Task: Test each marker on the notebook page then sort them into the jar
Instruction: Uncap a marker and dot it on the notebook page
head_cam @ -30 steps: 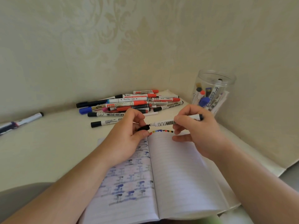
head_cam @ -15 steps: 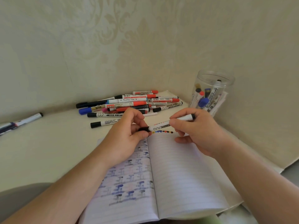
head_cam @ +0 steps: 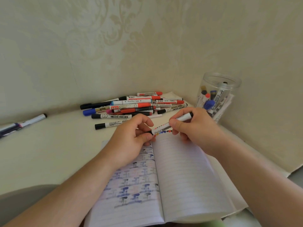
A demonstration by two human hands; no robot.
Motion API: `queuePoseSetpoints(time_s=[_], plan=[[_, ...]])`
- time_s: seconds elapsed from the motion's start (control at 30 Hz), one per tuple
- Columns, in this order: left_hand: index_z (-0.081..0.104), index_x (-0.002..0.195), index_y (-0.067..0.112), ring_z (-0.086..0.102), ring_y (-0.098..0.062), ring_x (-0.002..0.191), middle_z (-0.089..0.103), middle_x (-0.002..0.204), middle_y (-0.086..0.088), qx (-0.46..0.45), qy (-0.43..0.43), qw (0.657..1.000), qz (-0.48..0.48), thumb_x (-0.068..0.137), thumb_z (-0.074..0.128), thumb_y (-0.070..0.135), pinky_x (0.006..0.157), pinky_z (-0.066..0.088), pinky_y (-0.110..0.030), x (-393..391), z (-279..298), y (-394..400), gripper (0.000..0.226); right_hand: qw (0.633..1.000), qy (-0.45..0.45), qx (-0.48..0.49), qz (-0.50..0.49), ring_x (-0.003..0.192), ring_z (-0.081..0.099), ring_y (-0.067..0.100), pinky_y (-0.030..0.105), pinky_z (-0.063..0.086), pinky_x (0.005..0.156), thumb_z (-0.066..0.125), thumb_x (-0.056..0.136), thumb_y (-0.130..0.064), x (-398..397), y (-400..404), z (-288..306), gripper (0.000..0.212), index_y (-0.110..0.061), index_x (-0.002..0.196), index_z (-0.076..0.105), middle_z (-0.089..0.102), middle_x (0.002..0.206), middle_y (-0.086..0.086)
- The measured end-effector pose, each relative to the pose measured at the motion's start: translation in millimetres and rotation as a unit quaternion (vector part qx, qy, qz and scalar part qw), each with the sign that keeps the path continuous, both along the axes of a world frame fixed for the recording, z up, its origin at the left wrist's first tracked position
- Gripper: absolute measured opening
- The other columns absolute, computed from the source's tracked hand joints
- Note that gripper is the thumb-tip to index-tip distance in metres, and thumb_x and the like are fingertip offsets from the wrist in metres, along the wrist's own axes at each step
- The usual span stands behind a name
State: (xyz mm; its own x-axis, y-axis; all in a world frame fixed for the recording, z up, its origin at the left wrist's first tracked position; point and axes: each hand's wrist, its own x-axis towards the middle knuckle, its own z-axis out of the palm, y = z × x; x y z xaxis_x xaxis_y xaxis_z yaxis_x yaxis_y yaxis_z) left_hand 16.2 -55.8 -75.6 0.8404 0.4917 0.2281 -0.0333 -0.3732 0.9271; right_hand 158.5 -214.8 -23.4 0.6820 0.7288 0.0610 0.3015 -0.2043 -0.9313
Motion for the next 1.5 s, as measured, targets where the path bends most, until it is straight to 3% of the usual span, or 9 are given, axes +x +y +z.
queuePoseSetpoints(time_s=[0.27,0.47,0.6,0.77,0.87,1.03,1.13,1.33,1.5], plan=[[0.052,0.113,0.045,0.071,-0.01,0.093,0.066,0.101,0.01,0.013,-0.006,0.999,0.041,0.089,0.079,0.017,0.083,0.058,-0.033,2.4,-1.7,7.1,0.046,0.993,-0.115,-0.016,-0.004,0.054,0.056,0.011,0.024,0.042,0.051,0.077,0.093,-0.033,-5.4,-5.8,10.9,0.007,-0.028,0.09,0.073,0.065,0.063,-0.005],[0.042,0.118,0.044,0.051,-0.002,0.102,0.048,0.114,0.017,0.154,0.128,0.98,0.011,0.066,0.091,0.053,0.082,0.048,-0.026,5.3,0.4,3.0,0.072,0.922,-0.218,0.239,-0.213,0.07,0.066,0.02,0.039,0.057,0.064,0.073,0.093,-0.022,39.7,-53.0,91.5,0.028,-0.035,0.105,0.052,0.073,0.096,-0.002],[0.043,0.119,0.044,0.052,0.0,0.097,0.049,0.111,0.02,0.233,0.184,0.955,-0.016,0.066,0.082,0.069,0.083,0.05,-0.028,5.7,5.3,-2.9,0.071,0.876,-0.416,0.005,-0.243,0.089,0.057,0.027,0.041,0.047,0.074,0.056,0.098,-0.022,77.5,-67.1,107.6,0.027,-0.028,0.121,0.043,0.063,0.097,-0.003],[0.043,0.119,0.044,0.053,0.0,0.095,0.05,0.109,0.021,0.245,0.186,0.951,-0.027,0.065,0.078,0.076,0.077,0.045,-0.025,5.4,7.6,-3.3,0.071,0.852,-0.44,-0.256,-0.118,0.091,0.06,0.035,0.043,0.051,0.079,0.04,0.103,-0.028,86.9,-47.4,100.2,0.017,-0.025,0.112,0.054,0.065,0.087,0.006],[0.043,0.119,0.044,0.052,-0.001,0.094,0.05,0.108,0.021,0.249,0.18,0.951,-0.026,0.067,0.077,0.075,0.075,0.044,-0.025,4.1,6.3,-2.6,0.07,0.818,-0.456,-0.341,-0.083,0.111,0.046,0.03,0.042,0.042,0.089,0.03,0.106,-0.056,77.4,-38.8,102.0,0.038,-0.039,0.109,0.063,0.053,0.101,0.003],[0.042,0.121,0.045,0.052,-0.001,0.096,0.05,0.108,0.021,0.247,0.181,0.952,-0.022,0.066,0.078,0.075,0.079,0.047,-0.026,4.4,5.4,-2.9,0.072,0.827,-0.452,-0.31,-0.124,0.141,0.03,0.035,0.052,0.039,0.112,0.061,0.081,-0.074,82.8,-31.3,98.4,0.086,-0.051,0.156,0.023,0.027,0.159,0.004],[0.042,0.121,0.044,0.053,-0.001,0.095,0.05,0.109,0.021,0.246,0.179,0.952,-0.022,0.067,0.079,0.073,0.078,0.046,-0.025,4.8,6.4,-4.1,0.072,0.885,-0.332,-0.308,-0.11,0.12,0.054,0.032,0.044,0.052,0.097,0.069,0.078,-0.061,87.5,-21.8,108.2,0.105,-0.05,0.161,0.005,0.045,0.152,0.009],[0.042,0.121,0.044,0.054,-0.001,0.093,0.052,0.108,0.022,0.248,0.181,0.951,-0.019,0.068,0.08,0.072,0.075,0.044,-0.022,5.1,4.6,-4.2,0.07,0.862,-0.287,-0.413,-0.068,0.098,0.062,0.031,0.045,0.061,0.082,0.069,0.07,-0.056,74.6,-18.5,121.0,0.062,-0.057,0.127,0.045,0.04,0.124,0.003],[0.042,0.121,0.043,0.054,-0.001,0.094,0.053,0.107,0.022,0.247,0.184,0.951,-0.023,0.069,0.08,0.071,0.077,0.046,-0.023,5.5,5.3,-4.5,0.07,0.848,-0.433,-0.289,-0.097,0.118,0.049,0.029,0.049,0.049,0.097,0.057,0.083,-0.066,58.2,-40.0,88.7,0.045,-0.054,0.124,0.045,0.044,0.131,-0.006]])
